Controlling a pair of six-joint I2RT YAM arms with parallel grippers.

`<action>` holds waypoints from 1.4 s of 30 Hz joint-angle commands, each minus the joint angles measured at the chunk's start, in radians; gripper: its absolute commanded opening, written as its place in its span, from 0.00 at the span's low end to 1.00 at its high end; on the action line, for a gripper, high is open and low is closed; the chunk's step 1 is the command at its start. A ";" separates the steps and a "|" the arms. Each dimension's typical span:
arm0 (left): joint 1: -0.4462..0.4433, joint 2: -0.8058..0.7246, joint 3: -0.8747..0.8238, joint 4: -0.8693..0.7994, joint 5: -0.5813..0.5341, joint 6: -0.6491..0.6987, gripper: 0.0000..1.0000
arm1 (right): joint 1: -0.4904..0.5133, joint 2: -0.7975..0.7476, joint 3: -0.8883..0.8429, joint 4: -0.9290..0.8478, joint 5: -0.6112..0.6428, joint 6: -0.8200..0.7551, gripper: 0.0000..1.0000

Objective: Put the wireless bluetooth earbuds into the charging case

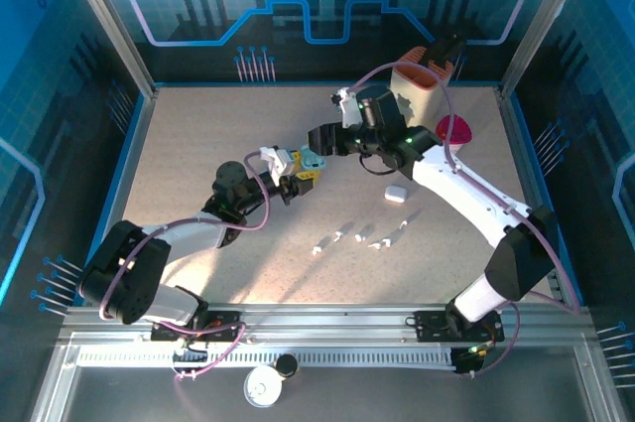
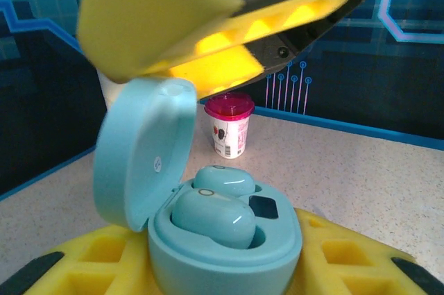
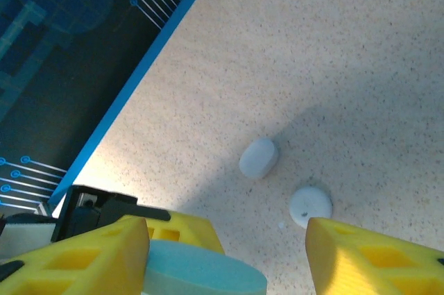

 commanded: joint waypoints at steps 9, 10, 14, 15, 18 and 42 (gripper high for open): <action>0.001 0.001 0.029 0.154 0.010 -0.124 0.37 | -0.066 -0.151 -0.107 0.015 -0.193 0.243 0.67; 0.002 0.001 0.031 0.156 0.015 -0.129 0.37 | -0.078 -0.158 -0.117 0.032 -0.234 0.295 0.68; 0.002 0.001 0.045 0.184 0.026 -0.169 0.37 | -0.107 -0.176 -0.170 0.118 -0.367 0.466 0.69; 0.002 0.003 0.047 0.198 0.025 -0.184 0.36 | -0.110 -0.179 -0.186 0.141 -0.388 0.497 0.69; 0.002 0.018 0.053 0.256 0.029 -0.230 0.36 | -0.110 -0.177 -0.211 0.186 -0.439 0.557 0.69; -0.003 0.032 0.068 0.284 0.080 -0.260 0.38 | -0.095 -0.101 -0.259 0.442 -0.520 0.748 0.24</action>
